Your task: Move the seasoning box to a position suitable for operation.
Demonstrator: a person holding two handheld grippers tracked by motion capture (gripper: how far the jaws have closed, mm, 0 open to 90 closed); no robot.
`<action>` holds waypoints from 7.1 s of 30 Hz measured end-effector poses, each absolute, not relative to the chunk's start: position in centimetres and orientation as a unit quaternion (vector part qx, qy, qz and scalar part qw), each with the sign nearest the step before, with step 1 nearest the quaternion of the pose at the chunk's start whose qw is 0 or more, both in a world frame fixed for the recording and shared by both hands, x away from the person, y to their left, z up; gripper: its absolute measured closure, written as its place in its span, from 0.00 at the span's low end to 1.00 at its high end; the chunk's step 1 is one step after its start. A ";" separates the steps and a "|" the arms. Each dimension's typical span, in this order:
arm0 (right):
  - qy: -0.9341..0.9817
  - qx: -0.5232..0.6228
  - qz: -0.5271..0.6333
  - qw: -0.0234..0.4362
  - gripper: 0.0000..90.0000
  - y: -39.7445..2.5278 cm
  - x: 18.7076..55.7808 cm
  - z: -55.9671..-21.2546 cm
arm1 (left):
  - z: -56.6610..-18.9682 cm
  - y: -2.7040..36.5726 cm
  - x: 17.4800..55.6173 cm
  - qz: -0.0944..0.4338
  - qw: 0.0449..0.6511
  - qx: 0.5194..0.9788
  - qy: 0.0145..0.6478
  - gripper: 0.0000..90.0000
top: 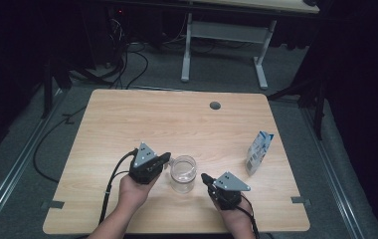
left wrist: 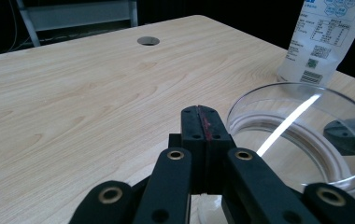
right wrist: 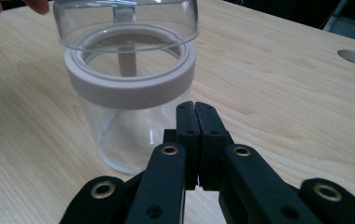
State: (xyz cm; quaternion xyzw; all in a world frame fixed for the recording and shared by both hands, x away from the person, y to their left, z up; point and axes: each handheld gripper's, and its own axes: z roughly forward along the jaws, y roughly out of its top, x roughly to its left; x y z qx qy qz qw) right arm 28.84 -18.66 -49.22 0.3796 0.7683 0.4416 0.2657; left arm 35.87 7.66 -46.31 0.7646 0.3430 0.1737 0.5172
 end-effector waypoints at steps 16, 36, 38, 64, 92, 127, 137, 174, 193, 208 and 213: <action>0.768 0.353 0.464 0.265 0.99 -17.2 28.0 -47.8 | -46.4 7.8 35.8 0.172 0.522 0.762 0.343 1.00; 0.770 0.345 0.467 0.265 0.99 -16.6 27.9 -47.6 | -47.7 9.2 32.3 0.155 0.535 0.758 0.340 1.00; 0.769 0.347 0.468 0.264 0.99 -16.6 27.9 -47.6 | -48.2 9.1 31.8 0.147 0.538 0.758 0.338 1.00; 0.764 0.350 0.472 0.267 0.99 -16.5 27.7 -47.1 | -48.7 8.5 30.4 0.118 0.549 0.765 0.316 1.00; 0.762 0.356 0.473 0.262 0.99 -16.3 28.2 -47.3 | -48.5 7.2 30.3 0.110 0.559 0.762 0.306 1.00; 0.759 0.354 0.475 0.269 1.00 -16.1 28.2 -47.6 | -47.7 10.0 31.4 0.139 0.599 0.711 0.339 1.00; 0.759 0.355 0.476 0.267 0.99 -16.1 28.2 -47.7 | -48.1 10.4 31.4 0.144 0.590 0.717 0.342 1.00; 0.727 0.438 0.448 0.282 0.76 -23.2 29.1 -49.0 | -51.9 15.4 32.8 0.156 0.501 0.758 0.388 0.87; 0.664 0.520 0.410 0.349 0.63 -30.2 27.7 -49.0 | -51.9 15.2 32.8 0.157 0.506 0.758 0.379 0.87; 0.649 0.540 0.375 0.384 0.61 -31.3 30.5 -49.1 | -52.3 15.8 31.8 0.165 0.502 0.758 0.382 0.86; 0.649 0.541 0.370 0.387 0.61 -31.2 31.3 -49.3 | -52.4 15.8 31.7 0.166 0.504 0.756 0.383 0.85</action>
